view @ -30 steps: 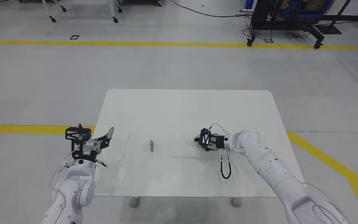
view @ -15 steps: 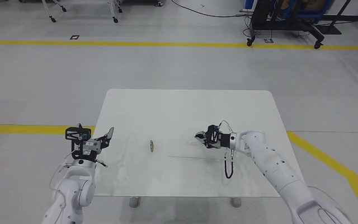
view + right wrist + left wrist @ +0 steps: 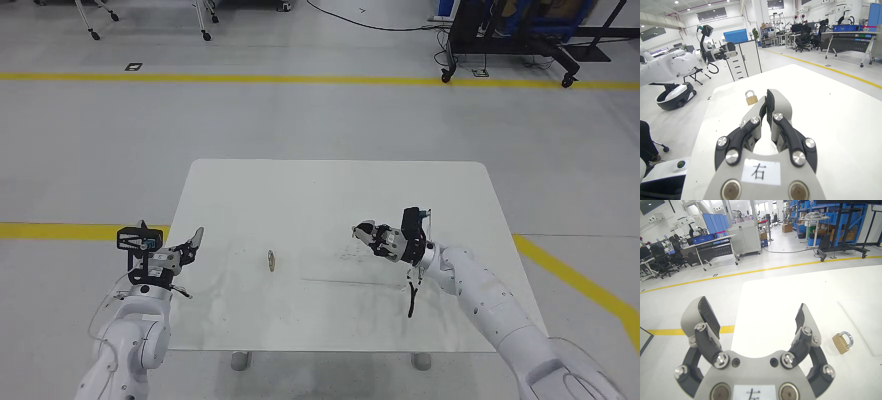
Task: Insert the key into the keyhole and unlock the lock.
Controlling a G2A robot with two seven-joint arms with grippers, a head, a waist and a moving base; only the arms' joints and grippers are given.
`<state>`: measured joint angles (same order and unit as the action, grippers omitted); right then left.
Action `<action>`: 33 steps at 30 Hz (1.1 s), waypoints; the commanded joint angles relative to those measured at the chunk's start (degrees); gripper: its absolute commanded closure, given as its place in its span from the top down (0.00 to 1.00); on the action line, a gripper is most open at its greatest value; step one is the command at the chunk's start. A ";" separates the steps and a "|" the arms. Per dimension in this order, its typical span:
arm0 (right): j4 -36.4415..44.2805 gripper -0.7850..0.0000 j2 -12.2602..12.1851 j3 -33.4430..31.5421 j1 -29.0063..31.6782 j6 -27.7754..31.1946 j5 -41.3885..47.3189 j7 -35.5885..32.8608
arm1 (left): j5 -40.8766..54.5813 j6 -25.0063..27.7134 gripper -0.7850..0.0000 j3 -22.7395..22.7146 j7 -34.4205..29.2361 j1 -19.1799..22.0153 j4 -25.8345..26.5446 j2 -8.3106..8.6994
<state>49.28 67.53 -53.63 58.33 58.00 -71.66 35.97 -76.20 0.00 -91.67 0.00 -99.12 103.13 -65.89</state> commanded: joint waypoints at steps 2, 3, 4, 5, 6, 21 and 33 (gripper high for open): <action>0.00 0.00 0.00 0.02 0.00 0.00 0.06 0.01 | 0.00 0.00 1.00 0.00 0.00 0.00 0.00 0.00; 0.00 0.00 0.00 0.02 0.00 0.00 0.06 0.01 | 0.00 0.00 1.00 0.00 0.00 0.00 0.00 0.00; 0.00 0.00 0.00 0.02 0.00 0.00 0.06 0.01 | 0.00 0.00 1.00 0.00 0.00 0.00 0.00 0.00; 0.00 0.00 0.00 0.02 0.00 0.00 0.06 0.01 | -0.34 -0.23 1.00 -0.15 0.15 0.09 -0.04 0.01; 0.00 0.00 0.00 0.02 0.00 0.00 0.06 0.01 | -1.18 -0.17 1.00 -0.08 1.11 0.16 0.11 0.01; 0.00 0.00 0.00 0.02 0.00 0.00 0.06 0.01 | 65.32 26.31 1.00 11.27 -31.34 13.23 -1.25 -1.15; 0.12 0.00 0.02 0.01 0.13 -0.20 0.25 -0.13 | 70.42 21.74 1.00 12.09 -36.42 17.01 -5.05 -1.01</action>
<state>49.31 67.54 -53.61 58.36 57.97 -71.57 35.95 -7.47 21.83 -79.84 -36.63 -81.83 98.21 -66.85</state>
